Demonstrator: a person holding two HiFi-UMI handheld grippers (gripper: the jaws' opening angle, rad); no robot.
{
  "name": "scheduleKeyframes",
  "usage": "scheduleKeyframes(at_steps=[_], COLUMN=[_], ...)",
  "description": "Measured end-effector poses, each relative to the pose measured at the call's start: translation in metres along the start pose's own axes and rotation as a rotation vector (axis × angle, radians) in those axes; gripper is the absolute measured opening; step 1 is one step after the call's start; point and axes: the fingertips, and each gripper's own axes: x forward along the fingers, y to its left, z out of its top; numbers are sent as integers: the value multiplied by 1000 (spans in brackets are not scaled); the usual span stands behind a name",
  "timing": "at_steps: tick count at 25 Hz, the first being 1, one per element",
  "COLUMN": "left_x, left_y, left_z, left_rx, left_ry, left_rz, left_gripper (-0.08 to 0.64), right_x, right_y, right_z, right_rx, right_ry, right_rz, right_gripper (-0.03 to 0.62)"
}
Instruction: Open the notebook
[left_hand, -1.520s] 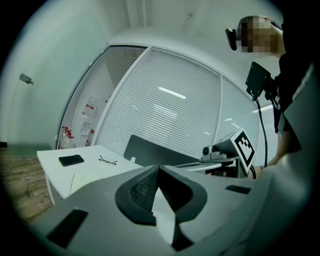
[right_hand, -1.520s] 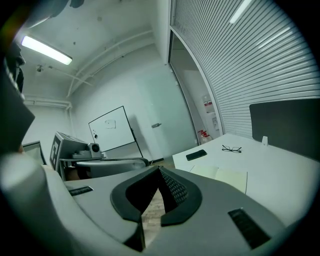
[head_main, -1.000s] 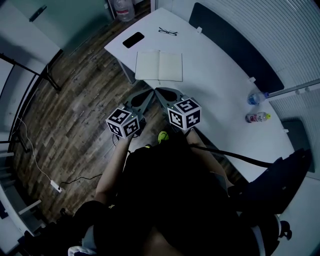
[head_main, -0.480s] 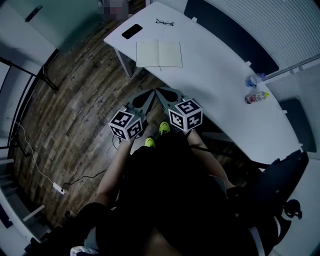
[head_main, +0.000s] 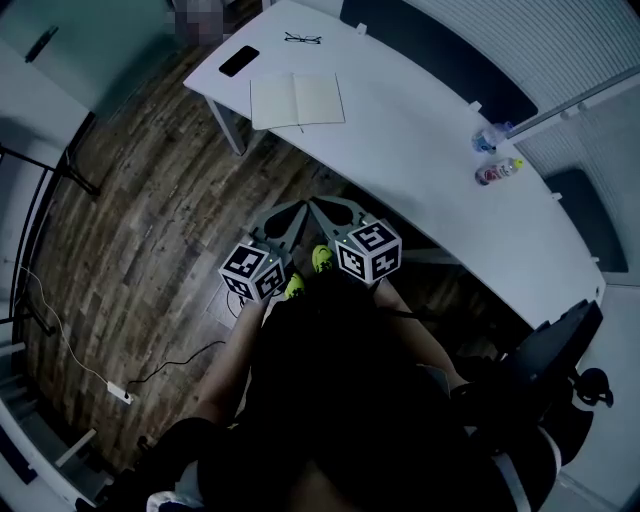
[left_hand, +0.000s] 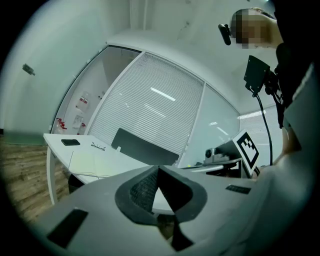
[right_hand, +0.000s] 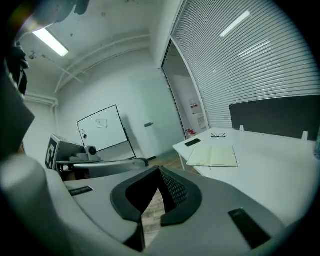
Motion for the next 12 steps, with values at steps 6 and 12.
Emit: scheduleKeyframes(at_steps=[6,12], left_x=[1,3], left_y=[-11,-19], left_z=[5,23], left_rx=[18,39], left_ry=[-23,-66], left_rz=[20,64], left_gripper=[-10,-11], right_x=[-11,-17], right_y=[2,3], right_z=[7,26], right_rx=[-11,-45], right_ry=[-30,-49], right_rz=[33,53], right_gripper=[8,6])
